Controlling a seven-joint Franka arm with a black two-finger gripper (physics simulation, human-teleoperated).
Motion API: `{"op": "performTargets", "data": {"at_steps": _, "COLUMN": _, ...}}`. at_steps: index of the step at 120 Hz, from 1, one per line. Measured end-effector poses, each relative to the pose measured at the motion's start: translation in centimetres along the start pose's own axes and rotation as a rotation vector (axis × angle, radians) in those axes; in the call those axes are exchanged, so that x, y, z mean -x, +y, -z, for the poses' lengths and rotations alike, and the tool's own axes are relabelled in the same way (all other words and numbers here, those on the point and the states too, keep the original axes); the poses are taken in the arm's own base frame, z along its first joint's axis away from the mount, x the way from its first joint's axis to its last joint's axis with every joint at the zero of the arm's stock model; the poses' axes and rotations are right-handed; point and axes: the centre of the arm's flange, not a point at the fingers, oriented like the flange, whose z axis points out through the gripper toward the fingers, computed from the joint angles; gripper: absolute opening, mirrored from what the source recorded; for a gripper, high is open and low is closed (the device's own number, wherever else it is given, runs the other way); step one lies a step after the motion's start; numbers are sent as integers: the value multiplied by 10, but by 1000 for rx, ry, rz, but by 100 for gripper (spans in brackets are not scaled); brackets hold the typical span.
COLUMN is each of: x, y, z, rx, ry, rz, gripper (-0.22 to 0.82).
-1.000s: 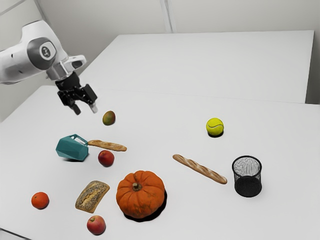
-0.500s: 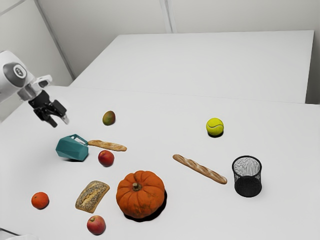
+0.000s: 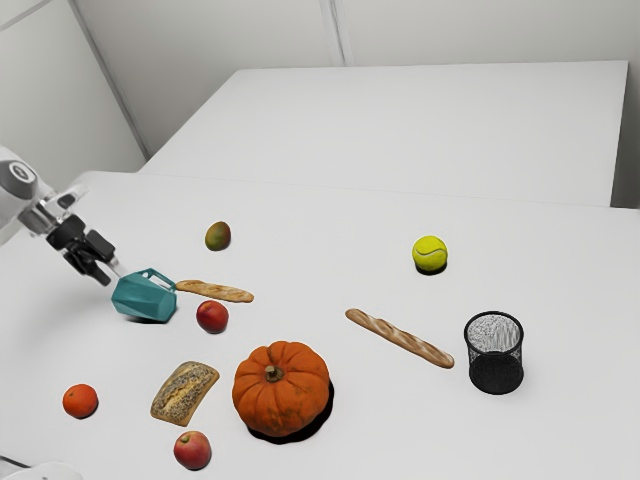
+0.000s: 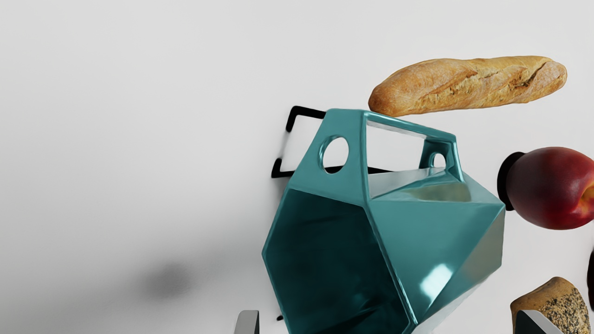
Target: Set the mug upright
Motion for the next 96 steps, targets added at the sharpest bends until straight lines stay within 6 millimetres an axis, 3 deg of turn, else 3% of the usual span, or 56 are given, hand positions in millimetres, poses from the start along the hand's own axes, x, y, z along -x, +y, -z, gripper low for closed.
{"op": "performTargets", "data": {"at_steps": 40, "x": 9, "y": 2, "z": -25, "rx": 191, "ry": 23, "rz": -39, "gripper": 57}}
{"op": "performTargets", "data": {"at_steps": 52, "x": 12, "y": -1, "z": -33, "rx": 241, "ry": 39, "rz": -37, "gripper": 47}}
{"op": "performTargets", "data": {"at_steps": 81, "x": 7, "y": 6, "z": -38, "rx": 286, "ry": 55, "rz": -71, "gripper": 6}}
{"op": "performTargets", "data": {"at_steps": 96, "x": 6, "y": 9, "z": -37, "rx": 290, "ry": 56, "rz": -85, "gripper": -7}}
